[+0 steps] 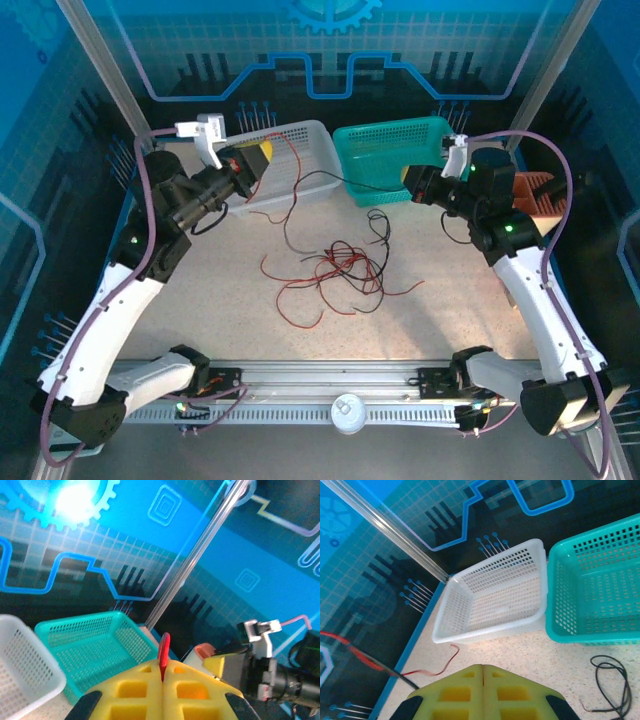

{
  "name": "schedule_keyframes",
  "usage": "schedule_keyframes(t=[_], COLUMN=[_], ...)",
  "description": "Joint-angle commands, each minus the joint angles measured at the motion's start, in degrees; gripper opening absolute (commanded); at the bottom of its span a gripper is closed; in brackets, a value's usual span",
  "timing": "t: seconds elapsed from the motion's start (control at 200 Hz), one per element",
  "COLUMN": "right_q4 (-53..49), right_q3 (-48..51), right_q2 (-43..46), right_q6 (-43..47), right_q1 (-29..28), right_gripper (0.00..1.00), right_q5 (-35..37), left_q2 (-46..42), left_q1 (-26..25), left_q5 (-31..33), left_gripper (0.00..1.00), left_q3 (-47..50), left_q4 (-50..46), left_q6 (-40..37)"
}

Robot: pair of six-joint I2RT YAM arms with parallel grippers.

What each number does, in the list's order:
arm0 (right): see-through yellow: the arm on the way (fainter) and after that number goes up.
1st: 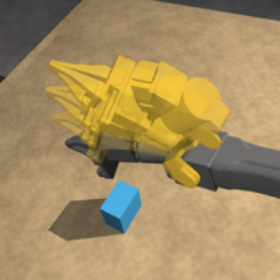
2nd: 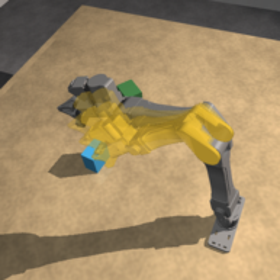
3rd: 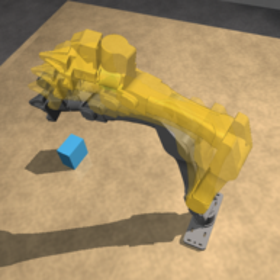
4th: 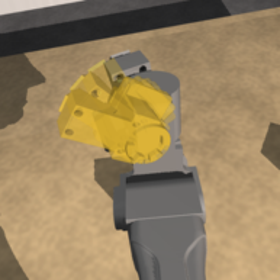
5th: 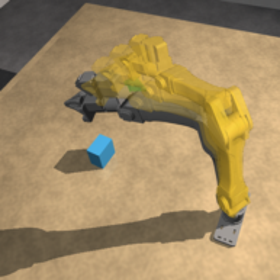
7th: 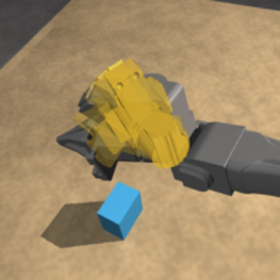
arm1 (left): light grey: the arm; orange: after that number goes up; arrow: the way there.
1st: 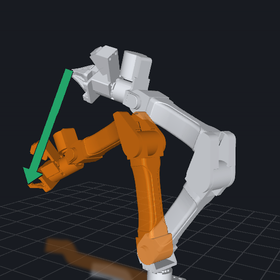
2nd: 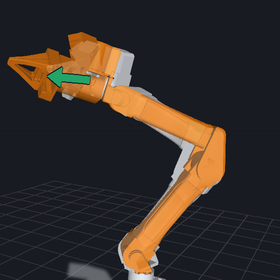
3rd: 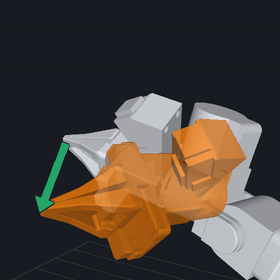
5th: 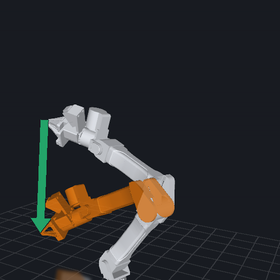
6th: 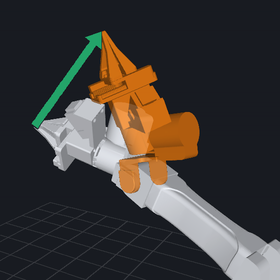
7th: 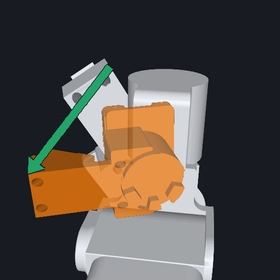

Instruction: Untangle the cables

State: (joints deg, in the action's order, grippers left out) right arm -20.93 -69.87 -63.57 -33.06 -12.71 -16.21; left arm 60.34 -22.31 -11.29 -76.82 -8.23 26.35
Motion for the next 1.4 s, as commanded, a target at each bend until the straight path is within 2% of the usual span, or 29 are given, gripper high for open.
schedule_keyframes(t=[0.0, 0.145, 0.305, 0.375, 0.51, 0.64, 0.84, 1.055, 1.23, 1.396], right_q4=[0.1, 0.4, -1.7, -2.5, -3.5, -3.7, -5.0, -6.6, -5.9, -2.6], right_q3=[1.8, 3.0, 3.3, 4.5, 7.2, 8.4, 7.9, 8.3, 8.6, 6.5], right_q2=[-0.5, -0.5, -0.1, 0.7, 2.9, 5.3, 6.0, 6.7, 7.2, 6.6], right_q6=[1.5, 1.7, 2.2, 1.2, -2.0, -3.7, -4.4, -3.9, -3.8, -5.1], right_q1=[-0.2, -0.1, 1.1, 3.8, 12.9, 19.5, 23.5, 25.7, 27.1, 26.3], right_gripper=[0.0, 0.0, 0.0, 0.0, 0.0, 0.0, 0.0, 0.0, 0.0, 0.0], right_q5=[2.9, 2.9, 7.2, 8.9, 8.8, 7.9, 8.3, 10.8, 8.3, -2.6], left_q2=[0.0, -0.1, -0.2, -0.3, -0.7, -1.3, -1.5, -2.5, -2.9, -2.7], left_q1=[-0.4, -0.4, -0.4, -0.3, -0.1, 1.0, 3.7, 9.4, 11.0, 11.1], left_q5=[-2.1, -1.7, 2.0, 5.8, 14.0, 18.8, 23.4, 26.7, 25.3, 23.3], left_gripper=[0.0, 0.0, 0.0, 0.0, 0.0, 0.0, 0.0, 0.0, 0.0, 0.0], left_q3=[-3.4, -3.5, -2.6, -2.4, -3.0, -4.3, -6.5, -7.5, -8.3, -8.4], left_q4=[2.6, 2.3, 0.6, -1.0, -4.9, -6.7, -7.3, -6.5, -6.4, -6.3], left_q6=[1.5, 1.1, -0.3, -1.3, -4.5, -6.8, -9.4, -10.4, -10.4, -9.7])
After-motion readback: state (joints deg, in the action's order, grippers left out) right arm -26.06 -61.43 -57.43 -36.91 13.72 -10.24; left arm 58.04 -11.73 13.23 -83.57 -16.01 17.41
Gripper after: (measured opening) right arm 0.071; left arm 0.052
